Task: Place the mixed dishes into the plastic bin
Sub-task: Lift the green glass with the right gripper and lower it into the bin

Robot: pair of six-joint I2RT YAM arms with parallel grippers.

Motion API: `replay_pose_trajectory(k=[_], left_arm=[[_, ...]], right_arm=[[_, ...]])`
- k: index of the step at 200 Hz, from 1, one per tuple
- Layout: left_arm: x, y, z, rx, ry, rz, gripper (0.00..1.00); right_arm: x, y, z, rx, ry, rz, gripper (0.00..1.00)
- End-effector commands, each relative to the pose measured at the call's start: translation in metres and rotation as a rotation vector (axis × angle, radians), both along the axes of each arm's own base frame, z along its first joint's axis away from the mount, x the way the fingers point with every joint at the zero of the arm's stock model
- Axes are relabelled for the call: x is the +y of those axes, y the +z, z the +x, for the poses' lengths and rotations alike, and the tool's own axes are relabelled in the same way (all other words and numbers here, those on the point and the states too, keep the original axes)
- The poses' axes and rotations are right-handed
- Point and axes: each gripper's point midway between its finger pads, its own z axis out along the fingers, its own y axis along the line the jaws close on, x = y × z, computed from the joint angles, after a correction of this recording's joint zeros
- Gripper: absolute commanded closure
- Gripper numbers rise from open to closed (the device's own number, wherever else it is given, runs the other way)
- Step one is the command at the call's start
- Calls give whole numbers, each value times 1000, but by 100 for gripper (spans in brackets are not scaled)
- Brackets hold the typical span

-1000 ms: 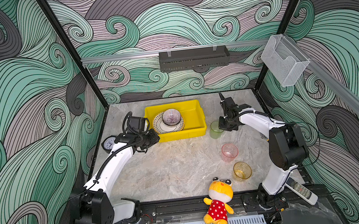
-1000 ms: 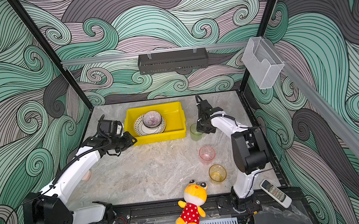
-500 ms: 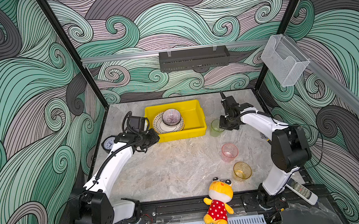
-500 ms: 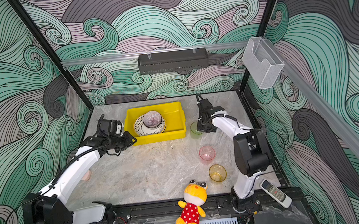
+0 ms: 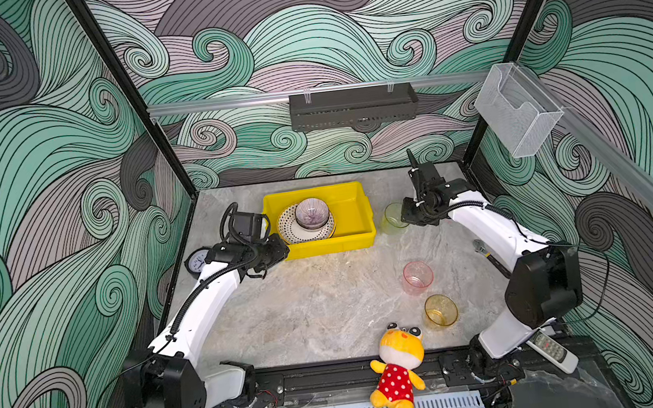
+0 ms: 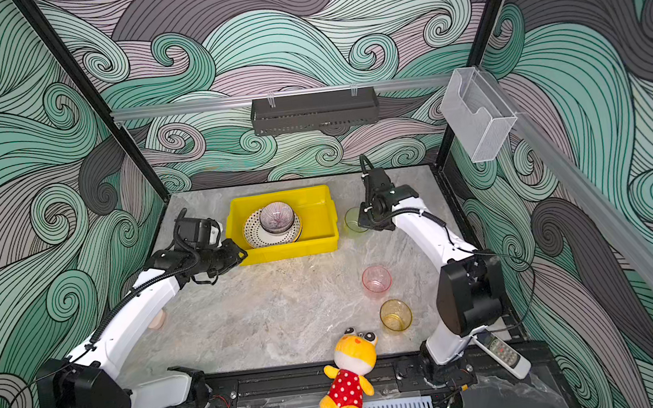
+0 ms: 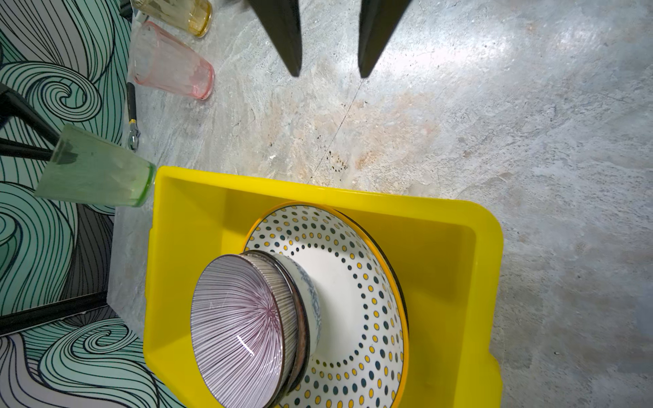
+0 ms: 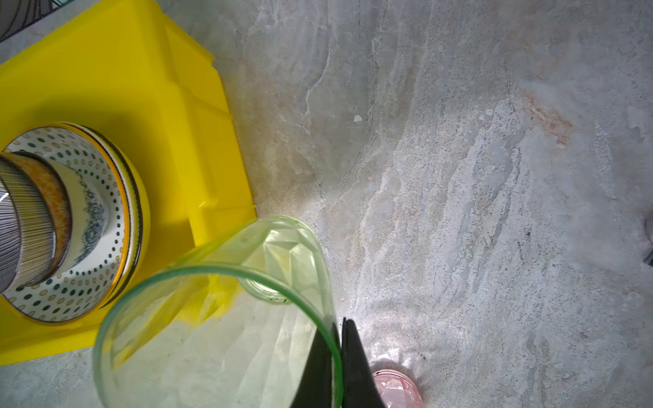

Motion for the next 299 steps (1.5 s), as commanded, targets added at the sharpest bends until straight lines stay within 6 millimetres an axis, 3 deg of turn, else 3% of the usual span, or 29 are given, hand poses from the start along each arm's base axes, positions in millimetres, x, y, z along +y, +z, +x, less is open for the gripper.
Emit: replay_pose_trajectory(k=[1, 62, 119, 196, 299], left_arm=[[6, 6, -1, -29, 1, 20, 69], [7, 7, -2, -42, -6, 31, 69], [9, 7, -2, -51, -12, 46, 69], [13, 4, -6, -49, -19, 77, 69], [15, 1, -11, -55, -13, 75, 69]], right_arm=[[4, 27, -2, -55, 9, -7, 100], [28, 57, 3, -126, 61, 0, 100], [62, 59, 15, -133, 129, -1, 100], [101, 37, 31, -82, 208, -43, 100], [116, -6, 36, 15, 248, -117, 100]])
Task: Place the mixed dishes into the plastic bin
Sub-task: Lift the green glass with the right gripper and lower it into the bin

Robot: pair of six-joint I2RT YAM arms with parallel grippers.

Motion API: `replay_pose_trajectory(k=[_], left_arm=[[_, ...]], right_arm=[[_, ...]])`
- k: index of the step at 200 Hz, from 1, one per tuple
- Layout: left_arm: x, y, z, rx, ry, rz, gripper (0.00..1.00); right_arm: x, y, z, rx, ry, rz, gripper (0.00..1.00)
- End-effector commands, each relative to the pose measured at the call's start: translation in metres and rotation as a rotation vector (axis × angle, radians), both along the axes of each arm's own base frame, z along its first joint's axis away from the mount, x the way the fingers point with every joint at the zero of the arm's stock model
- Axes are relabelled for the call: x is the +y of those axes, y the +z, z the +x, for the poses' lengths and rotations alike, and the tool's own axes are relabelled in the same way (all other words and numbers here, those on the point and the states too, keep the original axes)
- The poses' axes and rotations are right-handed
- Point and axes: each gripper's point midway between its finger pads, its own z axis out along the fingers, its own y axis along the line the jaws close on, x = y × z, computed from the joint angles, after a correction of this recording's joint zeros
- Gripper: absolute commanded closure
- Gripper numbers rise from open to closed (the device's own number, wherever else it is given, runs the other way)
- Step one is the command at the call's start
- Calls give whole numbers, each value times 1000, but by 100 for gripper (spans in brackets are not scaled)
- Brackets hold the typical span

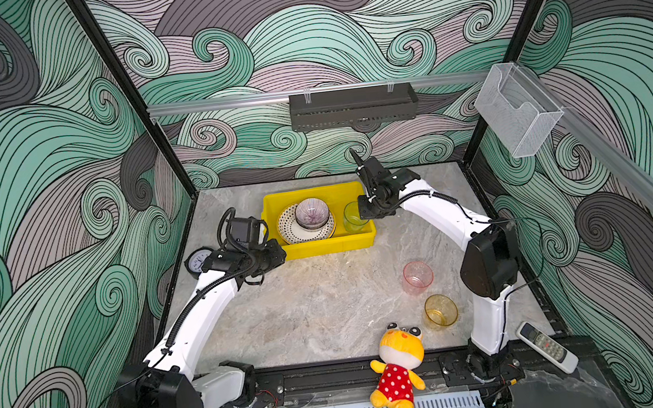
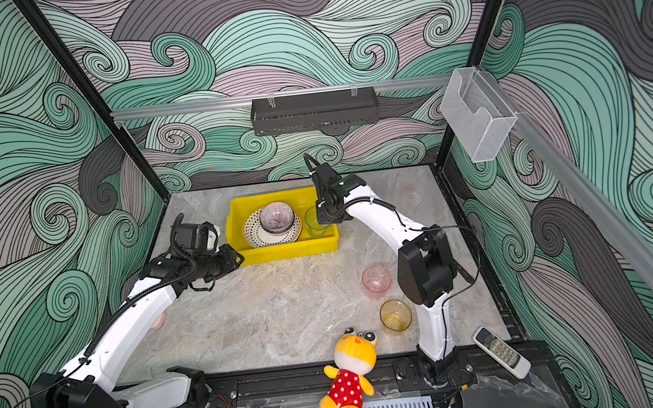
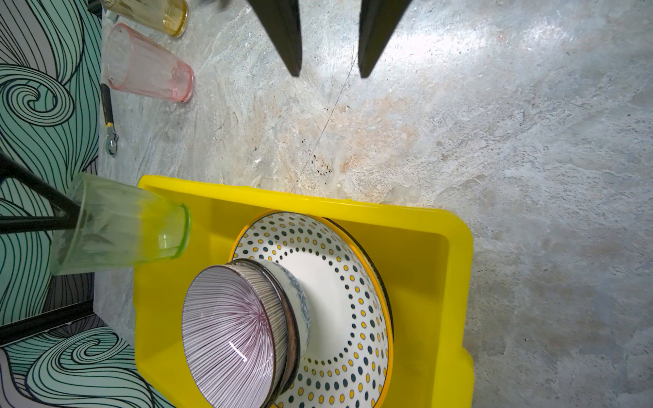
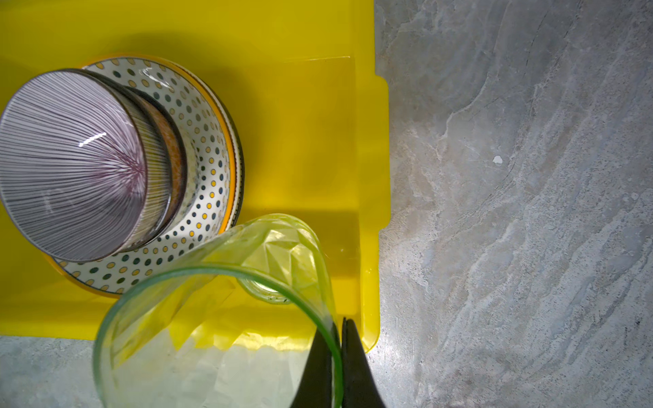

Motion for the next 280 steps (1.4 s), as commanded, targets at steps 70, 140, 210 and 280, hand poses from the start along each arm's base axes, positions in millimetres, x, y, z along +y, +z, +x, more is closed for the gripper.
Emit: replay_pose_trajectory(k=[70, 140, 210, 280], left_arm=[[8, 3, 2, -21, 23, 29, 69], [18, 4, 4, -36, 71, 66, 69], [18, -3, 2, -8, 65, 69, 69], [20, -4, 3, -9, 72, 83, 70]], right_arm=[[1, -15, 4, 32, 6, -51, 100], [2, -32, 7, 63, 17, -86, 100], [3, -47, 10, 92, 15, -96, 100], [8, -58, 11, 120, 20, -94, 100]])
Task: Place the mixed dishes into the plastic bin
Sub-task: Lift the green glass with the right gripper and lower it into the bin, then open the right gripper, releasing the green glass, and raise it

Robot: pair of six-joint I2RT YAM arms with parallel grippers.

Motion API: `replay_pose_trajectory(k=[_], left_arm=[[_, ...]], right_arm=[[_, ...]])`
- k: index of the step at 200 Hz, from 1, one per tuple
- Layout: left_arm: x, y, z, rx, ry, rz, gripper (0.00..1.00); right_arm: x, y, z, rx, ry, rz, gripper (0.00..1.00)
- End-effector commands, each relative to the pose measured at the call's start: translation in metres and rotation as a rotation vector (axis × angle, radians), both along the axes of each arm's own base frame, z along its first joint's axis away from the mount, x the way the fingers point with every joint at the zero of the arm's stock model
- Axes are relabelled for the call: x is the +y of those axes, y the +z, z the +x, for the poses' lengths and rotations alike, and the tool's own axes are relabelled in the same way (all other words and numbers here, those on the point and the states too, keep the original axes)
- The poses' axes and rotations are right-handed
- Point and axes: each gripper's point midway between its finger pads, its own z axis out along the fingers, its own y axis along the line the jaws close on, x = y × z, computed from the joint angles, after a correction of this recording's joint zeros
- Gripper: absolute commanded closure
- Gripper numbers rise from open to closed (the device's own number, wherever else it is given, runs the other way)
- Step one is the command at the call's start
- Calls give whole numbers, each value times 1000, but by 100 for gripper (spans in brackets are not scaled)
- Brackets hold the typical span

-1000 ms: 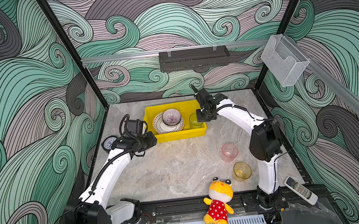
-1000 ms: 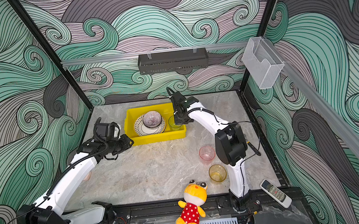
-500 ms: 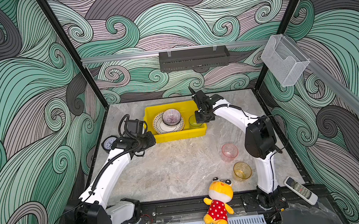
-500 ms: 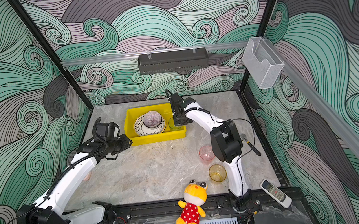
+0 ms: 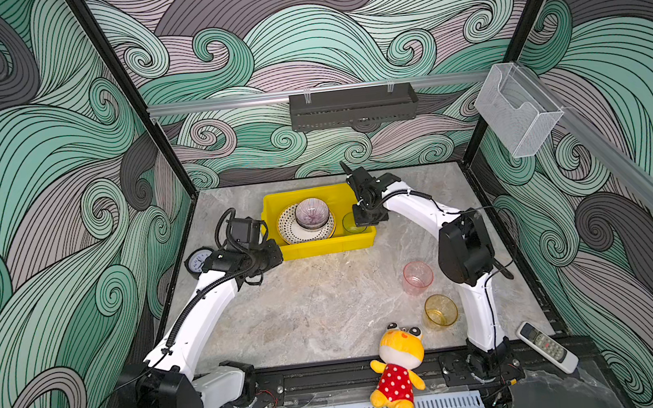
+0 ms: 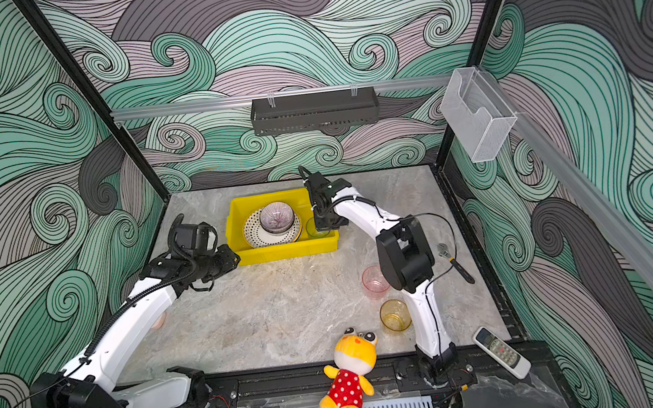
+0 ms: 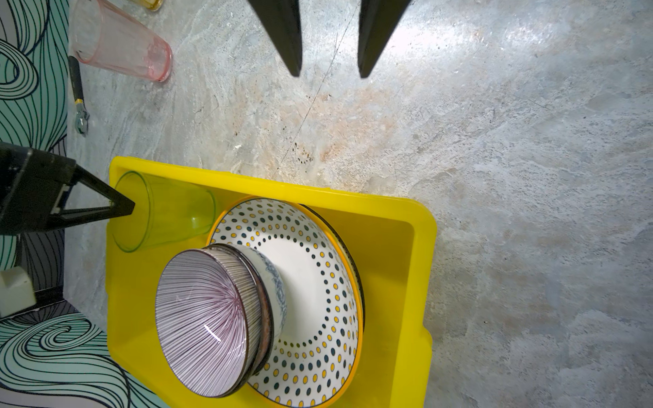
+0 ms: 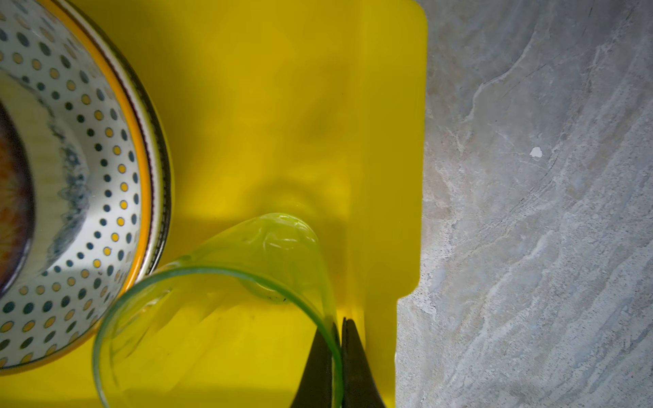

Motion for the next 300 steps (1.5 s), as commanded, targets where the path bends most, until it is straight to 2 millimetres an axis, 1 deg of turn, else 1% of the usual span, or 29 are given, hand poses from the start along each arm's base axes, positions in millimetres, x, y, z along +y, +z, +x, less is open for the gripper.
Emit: replay_pose_trajectory(k=[1, 48, 61, 93, 116, 142, 157, 176, 222, 246, 257, 274, 300], left_arm=[[7, -2, -2, 7, 19, 18, 69], [7, -1, -2, 7, 15, 21, 69], [7, -1, -3, 5, 15, 21, 69], [7, 2, -4, 0, 16, 20, 69], [8, 4, -5, -8, 17, 22, 69], [8, 6, -6, -11, 18, 21, 69], [8, 7, -7, -11, 18, 18, 69], [9, 6, -10, -9, 20, 19, 69], [12, 12, -12, -31, 29, 23, 69], [14, 14, -13, -48, 36, 23, 69], [14, 16, -13, -57, 35, 22, 69], [14, 17, -13, -66, 36, 18, 69], [13, 19, -14, -77, 34, 13, 69]], right_arm=[[2, 4, -2, 11, 3, 0, 100], [3, 3, -2, 17, 5, 3, 100], [3, 4, -2, 16, 5, 3, 96], [3, 7, -3, 17, 6, 8, 96], [3, 13, -3, 8, 8, 14, 92], [4, 17, -3, 0, 13, 19, 90], [3, 17, -4, 4, 14, 16, 89], [3, 16, -6, 13, 16, 12, 85], [4, 15, -10, 25, 22, 14, 84], [5, 23, -10, 12, 28, 21, 82], [5, 30, -11, -2, 30, 24, 79], [3, 41, -12, -22, 29, 30, 79], [1, 57, -15, -53, 27, 42, 75]])
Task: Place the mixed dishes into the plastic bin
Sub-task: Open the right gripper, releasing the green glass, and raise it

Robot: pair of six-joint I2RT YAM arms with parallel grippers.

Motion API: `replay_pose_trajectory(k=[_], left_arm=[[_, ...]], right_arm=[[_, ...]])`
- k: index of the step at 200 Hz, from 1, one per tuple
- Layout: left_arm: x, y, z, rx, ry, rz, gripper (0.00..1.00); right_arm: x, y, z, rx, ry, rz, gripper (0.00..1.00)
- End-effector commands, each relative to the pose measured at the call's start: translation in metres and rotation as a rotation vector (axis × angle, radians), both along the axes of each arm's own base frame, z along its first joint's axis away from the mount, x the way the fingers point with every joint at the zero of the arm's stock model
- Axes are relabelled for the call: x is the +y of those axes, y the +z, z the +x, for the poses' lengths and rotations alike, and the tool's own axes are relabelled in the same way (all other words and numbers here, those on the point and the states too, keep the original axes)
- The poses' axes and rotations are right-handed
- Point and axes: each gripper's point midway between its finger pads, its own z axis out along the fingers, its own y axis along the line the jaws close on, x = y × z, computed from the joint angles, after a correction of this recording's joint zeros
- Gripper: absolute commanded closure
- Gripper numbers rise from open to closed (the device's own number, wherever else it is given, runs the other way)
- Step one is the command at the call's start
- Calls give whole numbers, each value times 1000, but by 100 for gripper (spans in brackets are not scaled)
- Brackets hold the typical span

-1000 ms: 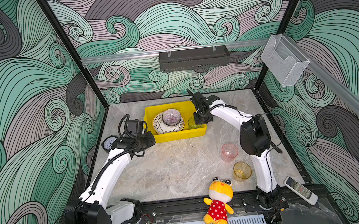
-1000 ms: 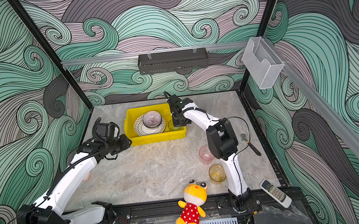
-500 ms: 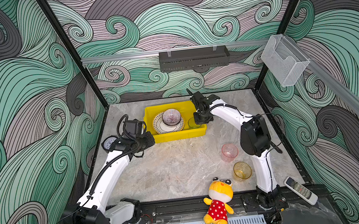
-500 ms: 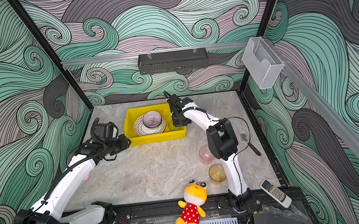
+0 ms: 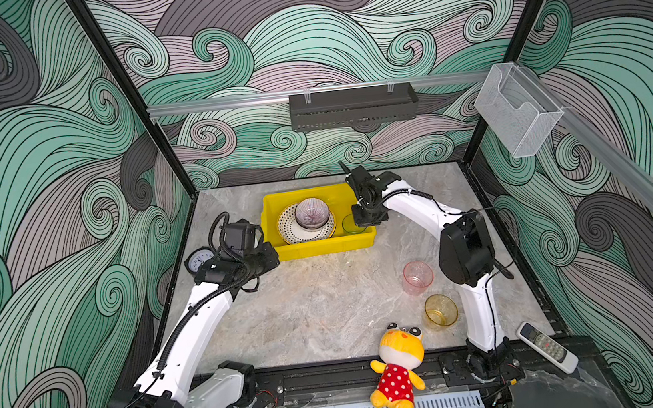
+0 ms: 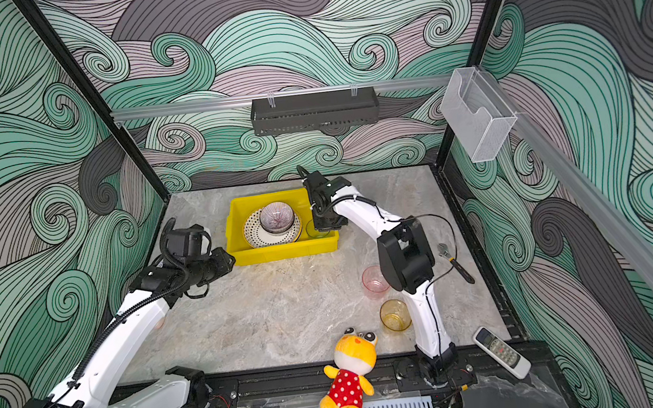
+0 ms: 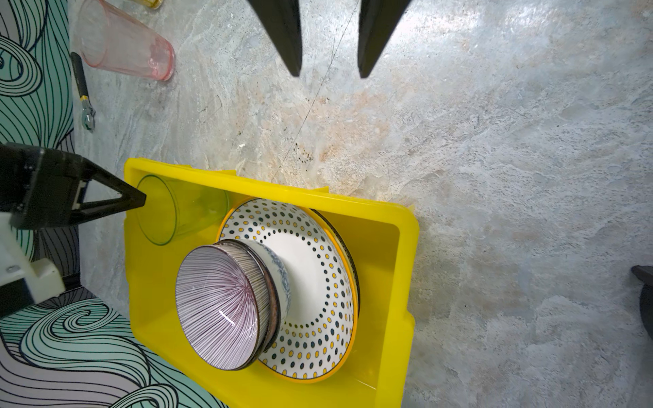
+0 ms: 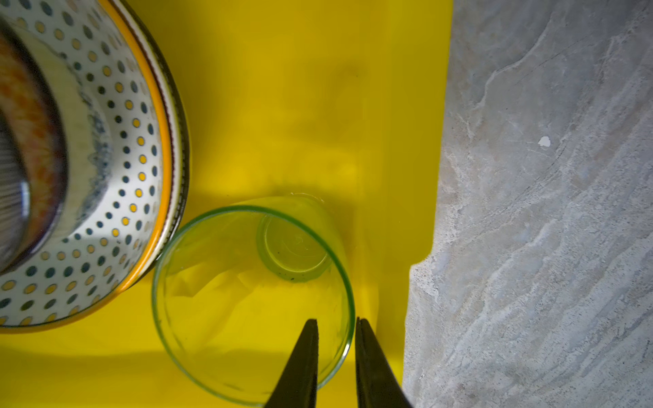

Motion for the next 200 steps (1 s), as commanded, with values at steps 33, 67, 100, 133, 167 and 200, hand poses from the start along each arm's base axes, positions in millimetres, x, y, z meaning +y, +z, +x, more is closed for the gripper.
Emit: replay_pose_trajectory(k=[33, 67, 100, 133, 167, 200], left_arm=[[3, 7, -2, -25, 9, -3, 69], [2, 8, -5, -26, 2, -12, 69], [-1, 14, -7, -51, -22, -26, 69], [-1, 14, -8, -57, -28, -27, 69], [-3, 11, -12, -39, -29, -42, 69], [-5, 8, -12, -41, -36, -51, 69]], right_arm=[[-6, 54, -12, -85, 2, 43, 70], [-10, 69, -20, -109, 2, 55, 67], [-19, 76, -32, -119, -9, 54, 67], [-29, 83, -47, -125, -18, 51, 66], [-43, 91, -65, -148, -20, 39, 65], [-64, 99, -83, -179, -42, 10, 60]])
